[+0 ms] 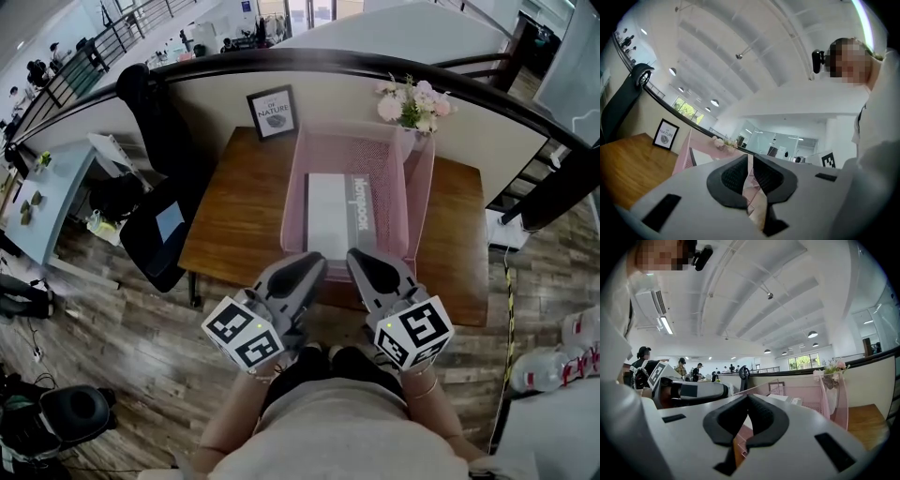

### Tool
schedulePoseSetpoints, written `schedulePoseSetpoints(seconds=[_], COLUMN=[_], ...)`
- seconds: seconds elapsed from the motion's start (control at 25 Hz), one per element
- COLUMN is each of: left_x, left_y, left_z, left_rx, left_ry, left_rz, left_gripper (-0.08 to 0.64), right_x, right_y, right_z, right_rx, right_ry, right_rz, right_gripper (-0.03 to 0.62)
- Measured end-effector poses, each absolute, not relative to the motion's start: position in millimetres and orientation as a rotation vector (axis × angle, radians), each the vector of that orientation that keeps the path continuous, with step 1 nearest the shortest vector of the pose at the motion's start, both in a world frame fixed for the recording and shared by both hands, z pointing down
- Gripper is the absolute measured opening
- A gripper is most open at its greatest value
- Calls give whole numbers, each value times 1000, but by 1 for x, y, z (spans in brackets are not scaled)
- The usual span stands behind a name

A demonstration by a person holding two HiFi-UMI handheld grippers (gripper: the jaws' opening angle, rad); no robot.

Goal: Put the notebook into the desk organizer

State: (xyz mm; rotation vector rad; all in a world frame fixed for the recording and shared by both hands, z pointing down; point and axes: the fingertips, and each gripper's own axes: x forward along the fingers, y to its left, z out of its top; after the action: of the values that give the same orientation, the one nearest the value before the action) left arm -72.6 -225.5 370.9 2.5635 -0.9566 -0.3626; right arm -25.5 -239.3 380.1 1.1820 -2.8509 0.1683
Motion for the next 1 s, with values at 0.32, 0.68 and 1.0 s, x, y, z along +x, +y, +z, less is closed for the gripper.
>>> schedulePoseSetpoints(seconds=[0.32, 0.68, 1.0], left_x=[-70, -57, -52], left_y=[-226, -229, -226], left_z=[355, 359, 366], left_rx=[2682, 2779, 2787], left_ry=[-1000, -1080, -1118], left_rz=[-328, -139, -45], left_gripper=[14, 14, 12], right_x=[-25, -32, -31], right_y=[-238, -232, -224], right_z=[369, 365, 365], right_rx=[1173, 1092, 1063], right_ry=[-2859, -2898, -2902], right_rz=[141, 170, 134], right_gripper=[12, 12, 12])
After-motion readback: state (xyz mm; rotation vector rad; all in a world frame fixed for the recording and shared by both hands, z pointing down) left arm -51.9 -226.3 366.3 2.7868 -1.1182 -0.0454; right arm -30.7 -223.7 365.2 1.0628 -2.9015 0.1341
